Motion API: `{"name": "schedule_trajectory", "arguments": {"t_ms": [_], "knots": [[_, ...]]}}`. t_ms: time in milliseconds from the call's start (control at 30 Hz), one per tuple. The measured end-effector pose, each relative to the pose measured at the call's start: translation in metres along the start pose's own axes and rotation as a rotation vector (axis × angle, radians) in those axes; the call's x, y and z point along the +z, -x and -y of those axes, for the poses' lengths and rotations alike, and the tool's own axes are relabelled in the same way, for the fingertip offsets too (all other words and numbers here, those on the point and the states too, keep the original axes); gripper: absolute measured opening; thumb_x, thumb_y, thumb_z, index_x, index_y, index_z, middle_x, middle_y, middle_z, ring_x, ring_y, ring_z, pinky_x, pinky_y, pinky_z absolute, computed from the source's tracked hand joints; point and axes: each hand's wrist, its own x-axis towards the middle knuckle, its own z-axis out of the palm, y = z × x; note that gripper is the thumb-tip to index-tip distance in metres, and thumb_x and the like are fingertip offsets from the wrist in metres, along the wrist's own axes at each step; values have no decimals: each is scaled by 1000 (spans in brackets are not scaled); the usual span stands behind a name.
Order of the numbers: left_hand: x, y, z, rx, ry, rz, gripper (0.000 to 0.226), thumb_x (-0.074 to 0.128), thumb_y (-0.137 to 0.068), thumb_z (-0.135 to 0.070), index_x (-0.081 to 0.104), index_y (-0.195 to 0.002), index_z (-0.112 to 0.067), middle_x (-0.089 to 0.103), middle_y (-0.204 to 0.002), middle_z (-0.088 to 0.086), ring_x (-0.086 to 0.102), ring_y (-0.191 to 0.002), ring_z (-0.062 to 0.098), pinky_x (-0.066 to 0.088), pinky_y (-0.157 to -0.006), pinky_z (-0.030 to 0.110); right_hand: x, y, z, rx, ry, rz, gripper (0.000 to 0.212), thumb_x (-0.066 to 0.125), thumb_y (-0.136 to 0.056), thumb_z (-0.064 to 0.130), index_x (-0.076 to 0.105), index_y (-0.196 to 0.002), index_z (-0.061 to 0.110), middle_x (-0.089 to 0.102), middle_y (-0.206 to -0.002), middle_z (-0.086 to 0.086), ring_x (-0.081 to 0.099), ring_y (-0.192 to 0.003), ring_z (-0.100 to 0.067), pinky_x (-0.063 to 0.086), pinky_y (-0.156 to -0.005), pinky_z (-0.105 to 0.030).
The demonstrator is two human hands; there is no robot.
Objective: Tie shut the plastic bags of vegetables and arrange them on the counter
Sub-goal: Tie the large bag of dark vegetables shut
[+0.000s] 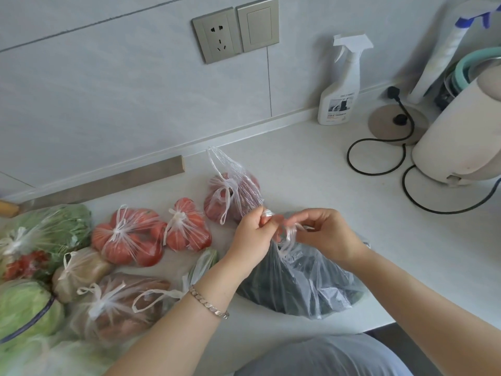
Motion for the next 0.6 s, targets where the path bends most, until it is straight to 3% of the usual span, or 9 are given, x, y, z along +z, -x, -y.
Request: {"name": "schedule_trajectory", "arguments": {"t_ms": [67, 133, 200, 267, 367, 467, 600], "knots": [[0, -3, 2, -58, 60, 24, 39, 54, -90, -18, 28, -62, -17, 49, -49, -10, 48, -53, 2, 38, -62, 12, 2, -2, -5, -43, 68, -64, 48, 66, -74, -11, 74, -73, 36, 72, -79, 3, 68, -78, -19, 53, -76, -26], [0, -4, 2, -119, 143, 62, 38, 57, -86, -13, 29, -60, -16, 46, -49, -4, 47, -55, 5, 39, -67, 13, 5, -4, -3, -73, 187, -111, 36, 65, -78, -4, 74, -75, 31, 61, -80, 2, 55, -66, 1, 44, -65, -10], [-2, -5, -1, -147, 170, 79, 32, 60, -83, -17, 36, -61, -15, 43, -66, 10, 46, -69, 16, 40, -76, 26, 5, -7, 5, -68, 317, -117, 18, 61, -85, 13, 72, -73, 18, 53, -82, 2, 49, -69, 5, 40, -65, -6], [-10, -8, -5, -142, 126, 50, 24, 59, -85, -17, 47, -66, -11, 44, -70, 12, 44, -71, 18, 37, -72, 29, 4, -6, 11, -74, 345, -93, 32, 51, -91, 25, 63, -62, 19, 50, -84, 2, 47, -75, 6, 36, -71, -2], [-24, -16, -2, -73, -3, 2, 29, 61, -85, -19, 45, -63, -8, 45, -66, 12, 44, -65, 17, 36, -67, 30, 2, 7, 9, -35, 288, -77, 41, 44, -92, 30, 49, -56, 13, 48, -85, 3, 47, -78, 2, 35, -75, -4], [-39, -19, 20, -36, -199, -21, 42, 62, -84, -22, 34, -55, -11, 38, -59, 6, 38, -59, 17, 33, -62, 29, -11, 21, -10, 62, 276, -167, 47, 44, -95, 27, 50, -57, -1, 48, -83, -4, 46, -83, -12, 36, -77, -18], [-61, -19, 78, -205, -464, 21, 43, 59, -85, -38, 41, -56, -11, 46, -59, 7, 43, -56, 19, 36, -61, 31, -39, 39, -46, 246, 295, -306, 41, 45, -94, 14, 46, -58, -7, 47, -72, -10, 42, -70, -20, 34, -65, -22]]}}
